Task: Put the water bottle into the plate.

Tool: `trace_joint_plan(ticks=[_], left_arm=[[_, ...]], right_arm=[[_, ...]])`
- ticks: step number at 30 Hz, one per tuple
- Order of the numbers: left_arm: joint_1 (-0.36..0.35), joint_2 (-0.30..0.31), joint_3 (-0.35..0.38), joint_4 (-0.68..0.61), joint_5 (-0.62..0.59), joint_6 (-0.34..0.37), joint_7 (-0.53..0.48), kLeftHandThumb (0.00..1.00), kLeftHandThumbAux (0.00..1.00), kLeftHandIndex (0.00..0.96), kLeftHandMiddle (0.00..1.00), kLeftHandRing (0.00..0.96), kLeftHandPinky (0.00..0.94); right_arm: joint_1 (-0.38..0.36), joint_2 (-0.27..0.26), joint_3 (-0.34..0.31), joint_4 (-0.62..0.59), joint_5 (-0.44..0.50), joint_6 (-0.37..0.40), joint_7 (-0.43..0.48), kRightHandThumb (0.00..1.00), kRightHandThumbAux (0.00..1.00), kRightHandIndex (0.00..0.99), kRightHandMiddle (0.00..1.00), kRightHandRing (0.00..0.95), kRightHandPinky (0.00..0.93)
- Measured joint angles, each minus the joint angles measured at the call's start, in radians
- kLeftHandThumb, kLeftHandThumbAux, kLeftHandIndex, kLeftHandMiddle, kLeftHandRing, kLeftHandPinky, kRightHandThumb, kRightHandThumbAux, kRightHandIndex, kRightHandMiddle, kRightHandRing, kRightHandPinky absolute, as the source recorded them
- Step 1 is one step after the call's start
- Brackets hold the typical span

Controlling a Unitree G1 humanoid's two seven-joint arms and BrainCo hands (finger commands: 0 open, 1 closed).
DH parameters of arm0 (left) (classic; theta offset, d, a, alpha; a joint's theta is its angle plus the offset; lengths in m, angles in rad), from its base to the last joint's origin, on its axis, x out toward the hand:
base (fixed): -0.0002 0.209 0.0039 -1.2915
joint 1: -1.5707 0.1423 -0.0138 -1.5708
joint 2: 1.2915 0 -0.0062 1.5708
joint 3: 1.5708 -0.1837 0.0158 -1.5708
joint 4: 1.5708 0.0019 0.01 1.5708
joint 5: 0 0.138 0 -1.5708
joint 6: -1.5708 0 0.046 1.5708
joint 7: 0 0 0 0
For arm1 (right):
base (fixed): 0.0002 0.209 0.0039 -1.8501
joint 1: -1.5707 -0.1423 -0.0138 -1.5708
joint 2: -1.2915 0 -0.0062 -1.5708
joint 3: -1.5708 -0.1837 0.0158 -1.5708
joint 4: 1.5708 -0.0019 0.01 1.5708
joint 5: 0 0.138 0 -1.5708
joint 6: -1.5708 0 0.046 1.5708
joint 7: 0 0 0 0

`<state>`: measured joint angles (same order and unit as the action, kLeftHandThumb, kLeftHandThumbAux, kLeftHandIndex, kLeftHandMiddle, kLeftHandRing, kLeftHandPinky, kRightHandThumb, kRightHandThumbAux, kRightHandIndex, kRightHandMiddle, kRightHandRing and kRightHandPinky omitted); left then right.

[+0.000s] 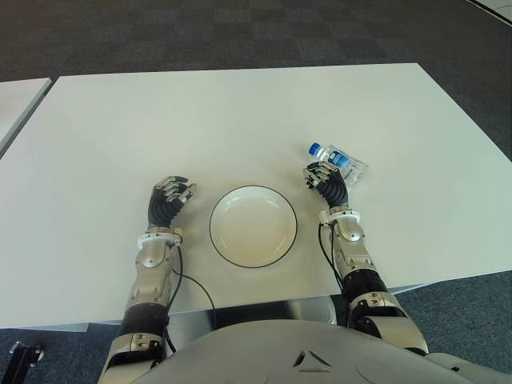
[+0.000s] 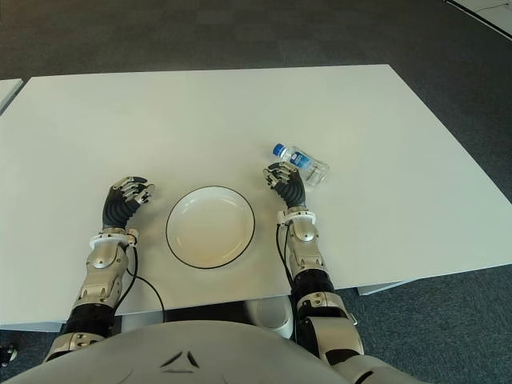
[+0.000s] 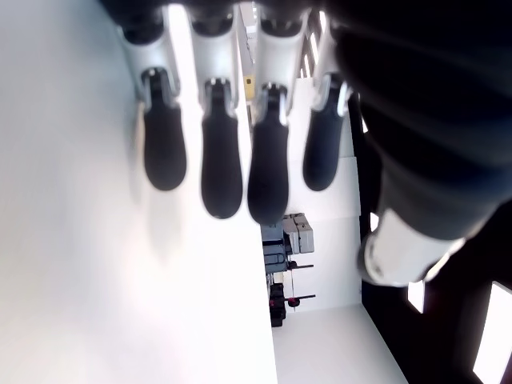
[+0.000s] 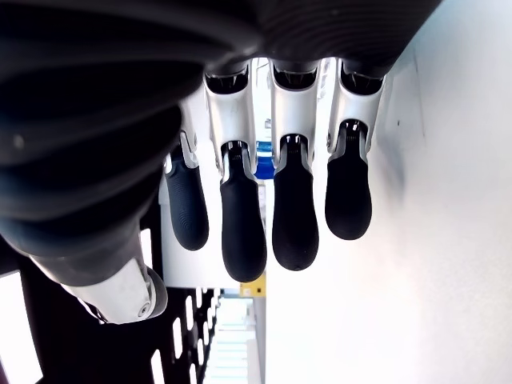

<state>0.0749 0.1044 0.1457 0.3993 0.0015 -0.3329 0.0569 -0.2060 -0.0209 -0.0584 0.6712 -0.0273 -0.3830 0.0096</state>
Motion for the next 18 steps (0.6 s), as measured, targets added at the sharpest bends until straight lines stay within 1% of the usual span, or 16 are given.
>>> trace_joint_plan(ticks=[18], left_arm=[[-0.026, 0.000, 0.001, 0.020, 0.000, -0.006, 0.000, 0.709, 0.709, 0.435, 0.591, 0.567, 0.545]], right_arm=[[-0.015, -0.007, -0.002, 0.020, -0.003, -0.007, -0.013, 0.709, 0.728, 0.433, 0.624, 0.622, 0.621]])
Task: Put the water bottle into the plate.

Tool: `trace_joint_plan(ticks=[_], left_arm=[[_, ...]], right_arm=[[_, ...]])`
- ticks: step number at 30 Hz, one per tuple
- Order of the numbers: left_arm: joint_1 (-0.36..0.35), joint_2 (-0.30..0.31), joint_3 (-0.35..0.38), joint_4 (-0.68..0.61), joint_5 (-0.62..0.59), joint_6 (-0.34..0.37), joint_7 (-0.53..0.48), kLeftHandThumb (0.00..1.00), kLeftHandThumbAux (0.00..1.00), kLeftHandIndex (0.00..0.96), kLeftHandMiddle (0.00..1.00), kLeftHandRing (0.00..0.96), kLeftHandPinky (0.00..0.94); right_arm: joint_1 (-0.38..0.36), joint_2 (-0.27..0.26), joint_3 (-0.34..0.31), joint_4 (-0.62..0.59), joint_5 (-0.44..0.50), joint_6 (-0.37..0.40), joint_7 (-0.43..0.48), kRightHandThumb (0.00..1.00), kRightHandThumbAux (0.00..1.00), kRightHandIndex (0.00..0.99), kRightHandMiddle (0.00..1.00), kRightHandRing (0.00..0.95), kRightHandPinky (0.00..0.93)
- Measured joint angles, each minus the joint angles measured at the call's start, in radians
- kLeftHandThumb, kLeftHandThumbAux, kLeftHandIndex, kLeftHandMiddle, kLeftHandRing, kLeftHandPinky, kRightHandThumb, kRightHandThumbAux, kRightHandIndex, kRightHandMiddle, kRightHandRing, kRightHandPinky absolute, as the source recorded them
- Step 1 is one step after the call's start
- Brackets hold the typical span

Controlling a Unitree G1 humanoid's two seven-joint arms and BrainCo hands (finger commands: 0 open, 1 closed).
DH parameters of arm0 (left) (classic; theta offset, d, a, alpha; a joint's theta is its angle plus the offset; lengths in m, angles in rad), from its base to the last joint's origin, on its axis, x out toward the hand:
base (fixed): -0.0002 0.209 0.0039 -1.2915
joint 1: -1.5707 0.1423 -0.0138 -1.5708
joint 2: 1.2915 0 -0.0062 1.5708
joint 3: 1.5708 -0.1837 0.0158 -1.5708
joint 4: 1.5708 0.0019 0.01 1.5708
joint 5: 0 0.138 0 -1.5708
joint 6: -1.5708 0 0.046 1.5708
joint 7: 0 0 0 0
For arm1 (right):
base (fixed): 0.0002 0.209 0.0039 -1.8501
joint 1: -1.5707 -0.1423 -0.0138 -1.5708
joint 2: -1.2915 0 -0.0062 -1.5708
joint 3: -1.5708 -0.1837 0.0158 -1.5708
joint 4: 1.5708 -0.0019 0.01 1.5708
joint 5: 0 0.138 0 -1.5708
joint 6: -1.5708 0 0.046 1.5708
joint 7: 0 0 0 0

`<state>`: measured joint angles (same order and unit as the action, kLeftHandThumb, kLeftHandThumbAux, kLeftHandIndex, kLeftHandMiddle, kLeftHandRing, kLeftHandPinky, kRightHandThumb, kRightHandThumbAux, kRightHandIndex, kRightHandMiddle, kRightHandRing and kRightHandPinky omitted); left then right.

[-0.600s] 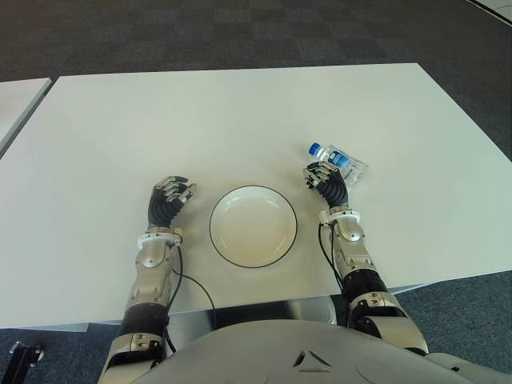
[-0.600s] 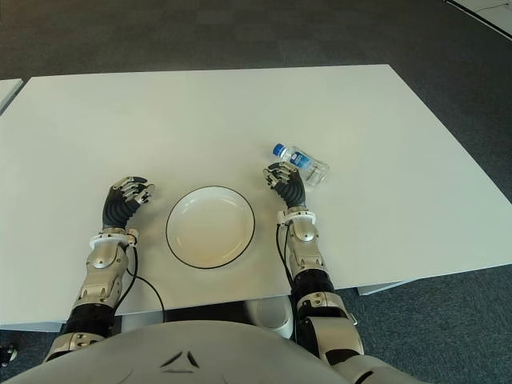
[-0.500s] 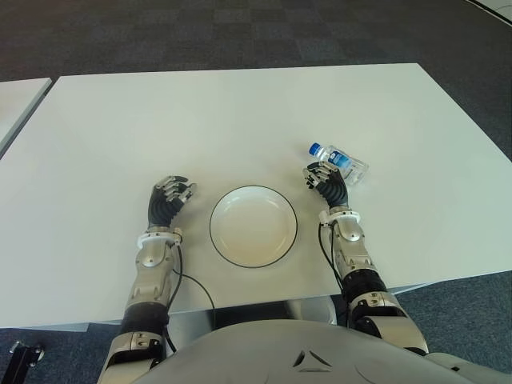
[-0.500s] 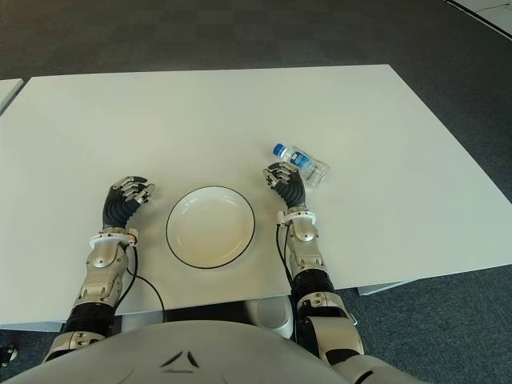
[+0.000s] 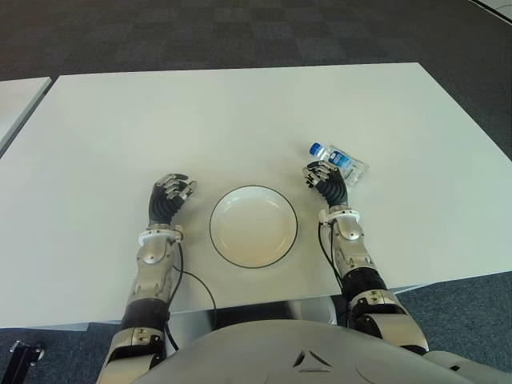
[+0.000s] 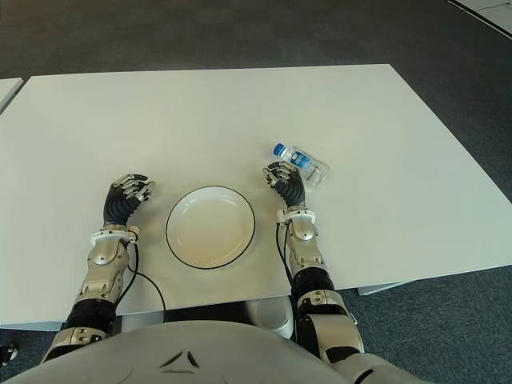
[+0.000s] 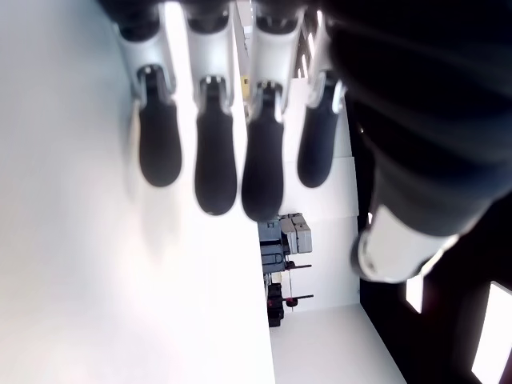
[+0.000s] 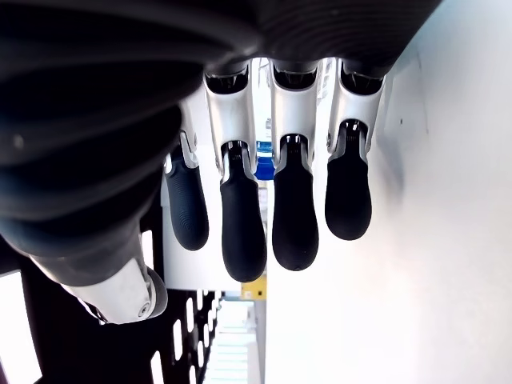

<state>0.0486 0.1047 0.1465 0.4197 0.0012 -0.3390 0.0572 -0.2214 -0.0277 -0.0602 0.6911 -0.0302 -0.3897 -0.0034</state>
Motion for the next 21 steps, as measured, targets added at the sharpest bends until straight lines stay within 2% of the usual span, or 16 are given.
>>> trace_joint_plan(ticks=[10, 13, 19, 21], left_arm=[[-0.016, 0.000, 0.000, 0.023, 0.008, -0.015, 0.001, 0.709, 0.709, 0.435, 0.591, 0.571, 0.552], [-0.024, 0.000, 0.001, 0.024, 0.007, -0.013, 0.001, 0.709, 0.710, 0.435, 0.596, 0.577, 0.564], [-0.026, 0.000, 0.004, 0.024, 0.001, -0.009, 0.001, 0.709, 0.710, 0.435, 0.608, 0.593, 0.588], [-0.027, 0.000, 0.004, 0.024, 0.001, -0.005, 0.001, 0.709, 0.710, 0.435, 0.611, 0.596, 0.590]], right_arm=[[0.007, -0.004, 0.005, -0.022, -0.009, -0.001, -0.014, 0.708, 0.728, 0.432, 0.627, 0.625, 0.634], [0.024, -0.012, 0.020, -0.065, -0.049, 0.000, -0.043, 0.708, 0.729, 0.431, 0.629, 0.631, 0.644], [0.093, -0.070, 0.079, -0.265, -0.284, 0.006, -0.185, 0.699, 0.729, 0.422, 0.576, 0.597, 0.581], [0.105, -0.098, 0.098, -0.312, -0.366, 0.005, -0.240, 0.692, 0.729, 0.416, 0.532, 0.549, 0.532]])
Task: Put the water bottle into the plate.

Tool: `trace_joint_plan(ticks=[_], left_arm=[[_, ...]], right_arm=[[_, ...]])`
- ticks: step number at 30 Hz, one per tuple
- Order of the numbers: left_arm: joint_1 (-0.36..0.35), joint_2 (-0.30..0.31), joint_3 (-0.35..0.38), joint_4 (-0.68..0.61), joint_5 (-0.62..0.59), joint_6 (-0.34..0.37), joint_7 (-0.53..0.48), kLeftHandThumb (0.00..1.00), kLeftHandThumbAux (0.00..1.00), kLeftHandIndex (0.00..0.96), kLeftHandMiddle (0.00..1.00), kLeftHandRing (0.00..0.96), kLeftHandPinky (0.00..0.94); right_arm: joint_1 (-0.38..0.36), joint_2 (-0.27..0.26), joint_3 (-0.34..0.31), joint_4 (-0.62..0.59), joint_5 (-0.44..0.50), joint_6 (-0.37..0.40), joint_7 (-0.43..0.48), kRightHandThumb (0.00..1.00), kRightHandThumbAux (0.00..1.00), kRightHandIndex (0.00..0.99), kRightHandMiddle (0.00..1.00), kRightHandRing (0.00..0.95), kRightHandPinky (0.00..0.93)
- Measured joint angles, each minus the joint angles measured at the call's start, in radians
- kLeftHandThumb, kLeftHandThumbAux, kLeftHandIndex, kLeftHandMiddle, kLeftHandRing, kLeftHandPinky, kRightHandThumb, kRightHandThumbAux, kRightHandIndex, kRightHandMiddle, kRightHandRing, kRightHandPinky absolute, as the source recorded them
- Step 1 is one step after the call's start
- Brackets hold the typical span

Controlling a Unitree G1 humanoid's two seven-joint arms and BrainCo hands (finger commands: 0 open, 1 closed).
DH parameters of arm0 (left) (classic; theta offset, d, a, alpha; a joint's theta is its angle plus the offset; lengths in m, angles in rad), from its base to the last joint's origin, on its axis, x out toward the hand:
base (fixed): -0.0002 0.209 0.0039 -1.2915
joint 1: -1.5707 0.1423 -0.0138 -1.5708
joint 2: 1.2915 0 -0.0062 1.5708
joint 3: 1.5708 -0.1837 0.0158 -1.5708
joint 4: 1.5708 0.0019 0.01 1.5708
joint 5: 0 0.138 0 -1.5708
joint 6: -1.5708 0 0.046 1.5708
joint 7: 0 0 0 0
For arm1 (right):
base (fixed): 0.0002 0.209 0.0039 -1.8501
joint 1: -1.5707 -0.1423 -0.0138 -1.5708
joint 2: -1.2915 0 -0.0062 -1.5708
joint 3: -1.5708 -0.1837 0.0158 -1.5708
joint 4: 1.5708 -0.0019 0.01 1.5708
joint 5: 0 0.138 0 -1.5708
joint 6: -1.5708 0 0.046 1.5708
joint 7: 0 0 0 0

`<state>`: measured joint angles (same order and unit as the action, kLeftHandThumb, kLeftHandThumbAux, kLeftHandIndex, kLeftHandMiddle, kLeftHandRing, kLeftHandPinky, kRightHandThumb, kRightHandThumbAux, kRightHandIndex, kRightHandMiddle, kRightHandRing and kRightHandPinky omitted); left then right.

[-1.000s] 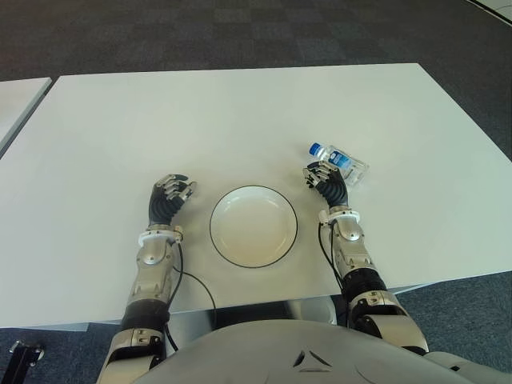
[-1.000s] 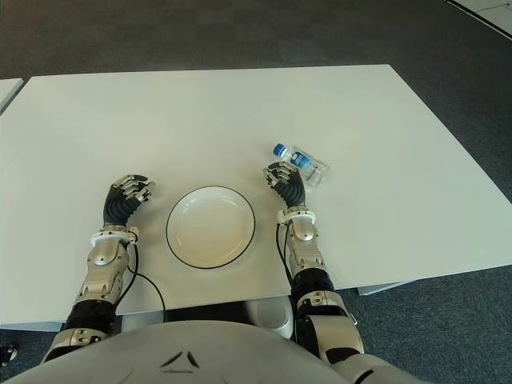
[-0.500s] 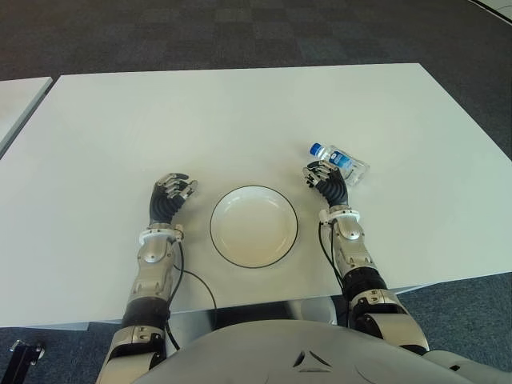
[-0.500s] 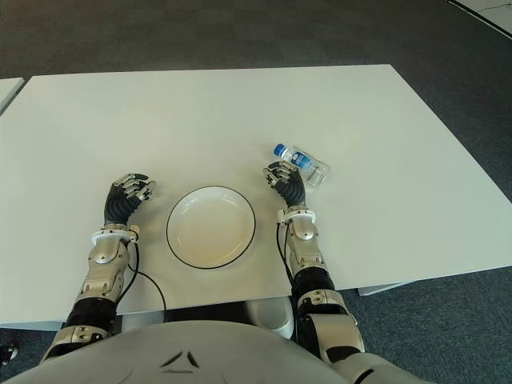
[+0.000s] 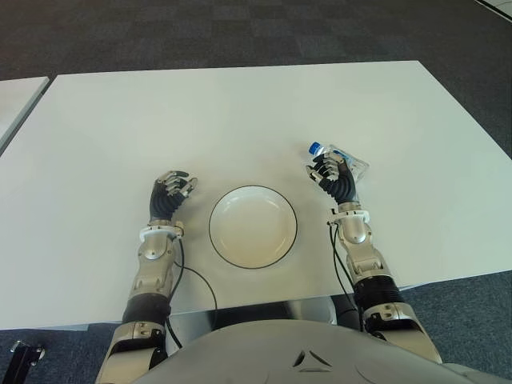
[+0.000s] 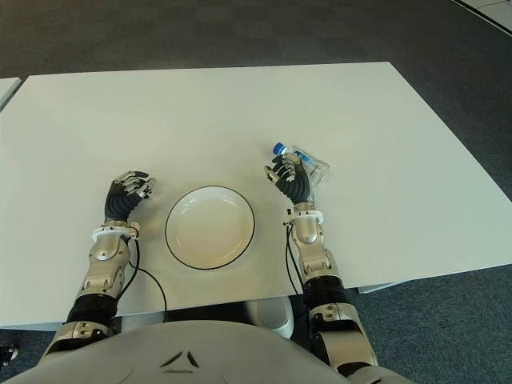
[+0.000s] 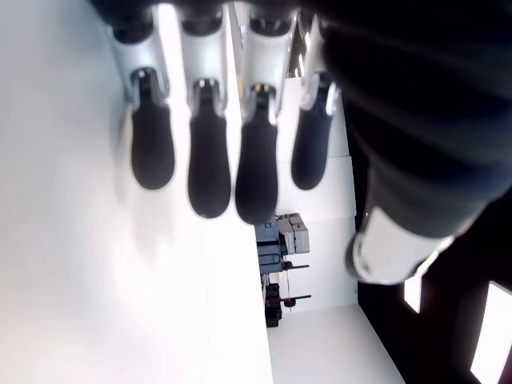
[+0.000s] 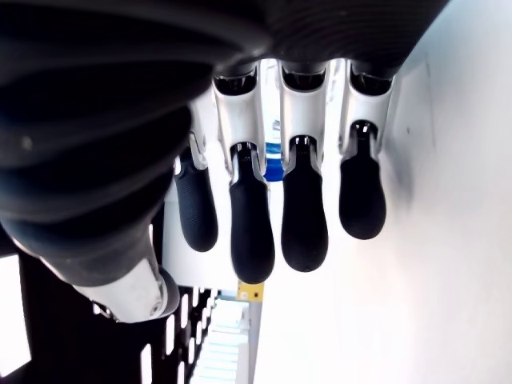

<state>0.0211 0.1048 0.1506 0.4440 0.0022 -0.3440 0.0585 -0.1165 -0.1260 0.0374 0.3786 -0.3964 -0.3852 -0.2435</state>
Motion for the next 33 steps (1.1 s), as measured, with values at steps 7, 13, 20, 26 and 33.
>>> trace_joint_plan(ticks=[7, 13, 20, 26, 33], left_arm=[[0.000, 0.000, -0.003, -0.001, 0.001, 0.010, 0.000, 0.708, 0.711, 0.434, 0.597, 0.577, 0.555], [0.001, 0.000, -0.006, -0.002, 0.007, 0.011, 0.000, 0.708, 0.711, 0.434, 0.592, 0.571, 0.556], [0.004, -0.001, -0.006, -0.015, 0.005, 0.026, 0.000, 0.707, 0.710, 0.434, 0.591, 0.577, 0.563], [0.004, -0.001, -0.006, -0.016, 0.000, 0.031, 0.000, 0.707, 0.710, 0.435, 0.593, 0.582, 0.571], [0.008, -0.001, -0.007, -0.020, 0.000, 0.027, 0.000, 0.707, 0.709, 0.435, 0.595, 0.584, 0.569]], right_arm=[[0.014, -0.083, 0.050, -0.072, -0.184, 0.000, -0.118, 0.465, 0.674, 0.248, 0.300, 0.328, 0.335], [-0.018, -0.136, 0.071, -0.088, -0.283, 0.008, -0.178, 0.495, 0.553, 0.106, 0.162, 0.173, 0.187], [-0.091, -0.187, 0.082, -0.136, -0.366, 0.019, -0.261, 0.546, 0.481, 0.018, 0.033, 0.037, 0.042], [-0.119, -0.206, 0.089, -0.171, -0.422, 0.077, -0.287, 0.595, 0.393, 0.001, 0.003, 0.003, 0.004], [-0.160, -0.214, 0.092, -0.151, -0.447, 0.126, -0.332, 0.625, 0.333, 0.000, 0.000, 0.000, 0.000]])
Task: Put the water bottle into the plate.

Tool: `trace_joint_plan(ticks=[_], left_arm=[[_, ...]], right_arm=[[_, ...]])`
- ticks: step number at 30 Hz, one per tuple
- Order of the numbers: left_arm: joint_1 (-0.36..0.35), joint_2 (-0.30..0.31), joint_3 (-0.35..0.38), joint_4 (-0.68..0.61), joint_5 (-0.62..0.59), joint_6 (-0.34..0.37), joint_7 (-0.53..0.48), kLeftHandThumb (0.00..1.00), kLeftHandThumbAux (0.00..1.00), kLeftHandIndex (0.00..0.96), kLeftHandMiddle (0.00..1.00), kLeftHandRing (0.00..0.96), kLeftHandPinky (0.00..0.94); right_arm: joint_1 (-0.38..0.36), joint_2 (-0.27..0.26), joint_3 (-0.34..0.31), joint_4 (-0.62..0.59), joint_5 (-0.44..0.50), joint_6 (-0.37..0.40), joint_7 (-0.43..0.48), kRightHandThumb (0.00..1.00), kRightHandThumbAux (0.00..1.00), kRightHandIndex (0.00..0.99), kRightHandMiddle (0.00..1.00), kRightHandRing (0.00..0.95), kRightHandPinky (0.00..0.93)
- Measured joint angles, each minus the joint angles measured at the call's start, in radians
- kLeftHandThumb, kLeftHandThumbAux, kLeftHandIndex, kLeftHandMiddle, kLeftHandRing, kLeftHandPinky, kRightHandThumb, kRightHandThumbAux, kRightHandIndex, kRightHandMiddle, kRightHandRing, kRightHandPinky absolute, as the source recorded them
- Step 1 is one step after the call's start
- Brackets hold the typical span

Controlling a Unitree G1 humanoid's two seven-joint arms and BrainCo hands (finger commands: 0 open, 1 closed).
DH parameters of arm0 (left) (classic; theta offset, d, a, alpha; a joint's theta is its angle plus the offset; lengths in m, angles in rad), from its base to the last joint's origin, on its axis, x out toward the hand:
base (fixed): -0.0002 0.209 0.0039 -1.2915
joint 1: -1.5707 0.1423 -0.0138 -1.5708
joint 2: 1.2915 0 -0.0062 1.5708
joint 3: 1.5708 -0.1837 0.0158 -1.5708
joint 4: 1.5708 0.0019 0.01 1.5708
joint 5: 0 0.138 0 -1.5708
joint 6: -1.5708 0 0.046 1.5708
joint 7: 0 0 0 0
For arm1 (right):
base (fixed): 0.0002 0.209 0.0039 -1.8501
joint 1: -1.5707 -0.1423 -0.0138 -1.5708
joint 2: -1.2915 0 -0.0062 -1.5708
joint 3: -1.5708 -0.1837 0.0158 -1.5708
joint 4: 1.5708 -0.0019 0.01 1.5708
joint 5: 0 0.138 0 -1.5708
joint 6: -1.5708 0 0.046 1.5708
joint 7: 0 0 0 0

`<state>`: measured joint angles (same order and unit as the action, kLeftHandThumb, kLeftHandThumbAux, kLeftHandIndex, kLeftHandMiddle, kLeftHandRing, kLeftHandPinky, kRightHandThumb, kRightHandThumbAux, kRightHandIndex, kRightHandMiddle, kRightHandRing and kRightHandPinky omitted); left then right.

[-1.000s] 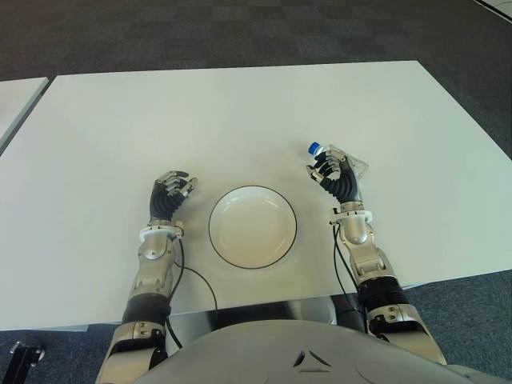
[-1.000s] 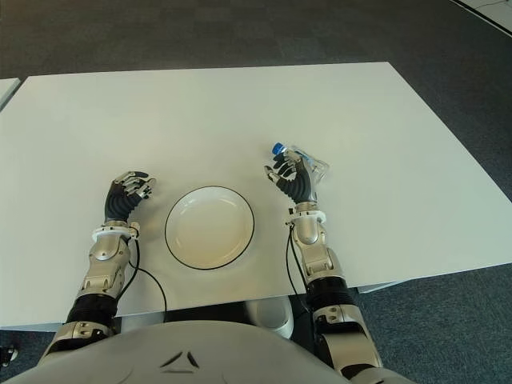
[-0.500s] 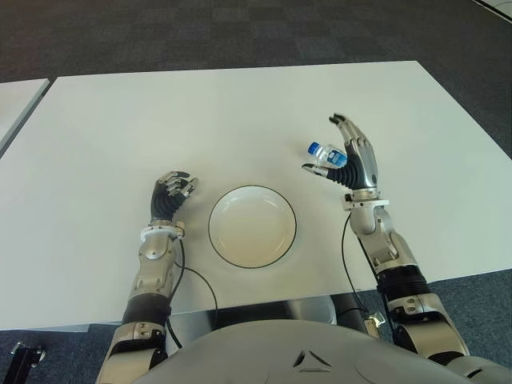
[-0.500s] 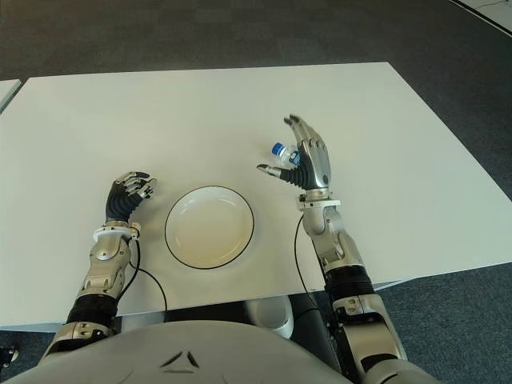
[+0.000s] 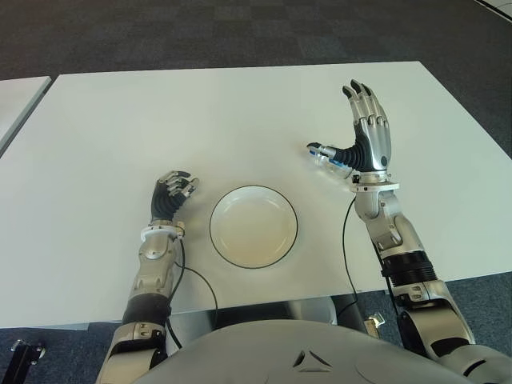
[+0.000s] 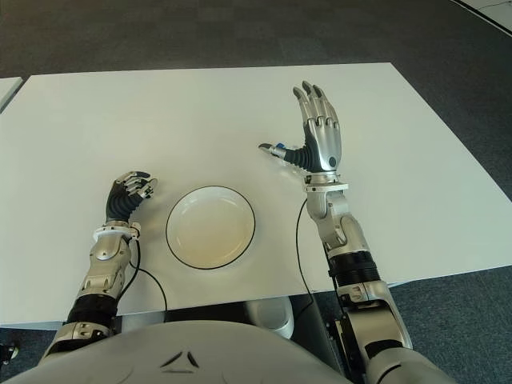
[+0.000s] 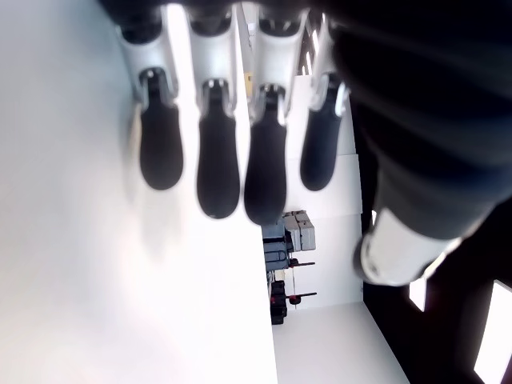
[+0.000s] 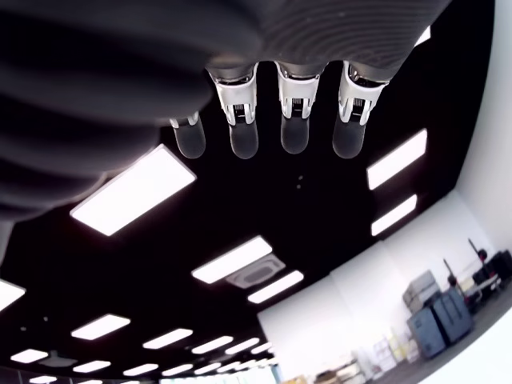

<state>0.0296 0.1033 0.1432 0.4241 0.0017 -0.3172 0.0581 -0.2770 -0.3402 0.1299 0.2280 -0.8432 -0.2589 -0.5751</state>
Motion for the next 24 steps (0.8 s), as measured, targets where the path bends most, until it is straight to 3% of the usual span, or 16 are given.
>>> trace_joint_plan(ticks=[6, 9, 19, 24], left_arm=[[0.004, -0.001, -0.001, 0.000, 0.000, -0.011, 0.000, 0.707, 0.709, 0.435, 0.588, 0.571, 0.549], [0.007, -0.001, -0.001, 0.001, 0.002, -0.022, 0.000, 0.707, 0.709, 0.435, 0.586, 0.567, 0.548], [0.013, -0.003, -0.003, -0.004, 0.008, -0.026, 0.000, 0.707, 0.710, 0.434, 0.587, 0.571, 0.553], [0.017, -0.008, -0.002, -0.011, -0.001, -0.022, 0.000, 0.707, 0.710, 0.435, 0.596, 0.580, 0.572]], right_arm=[[-0.062, -0.023, 0.001, 0.108, 0.006, 0.034, -0.020, 0.648, 0.305, 0.000, 0.000, 0.000, 0.000], [-0.075, -0.026, 0.003, 0.120, 0.013, 0.078, 0.015, 0.648, 0.273, 0.000, 0.000, 0.000, 0.000], [-0.089, -0.014, 0.058, 0.048, -0.010, 0.445, 0.400, 0.608, 0.226, 0.000, 0.000, 0.000, 0.000], [-0.110, -0.018, 0.110, 0.063, -0.023, 0.538, 0.525, 0.593, 0.224, 0.000, 0.000, 0.000, 0.000]])
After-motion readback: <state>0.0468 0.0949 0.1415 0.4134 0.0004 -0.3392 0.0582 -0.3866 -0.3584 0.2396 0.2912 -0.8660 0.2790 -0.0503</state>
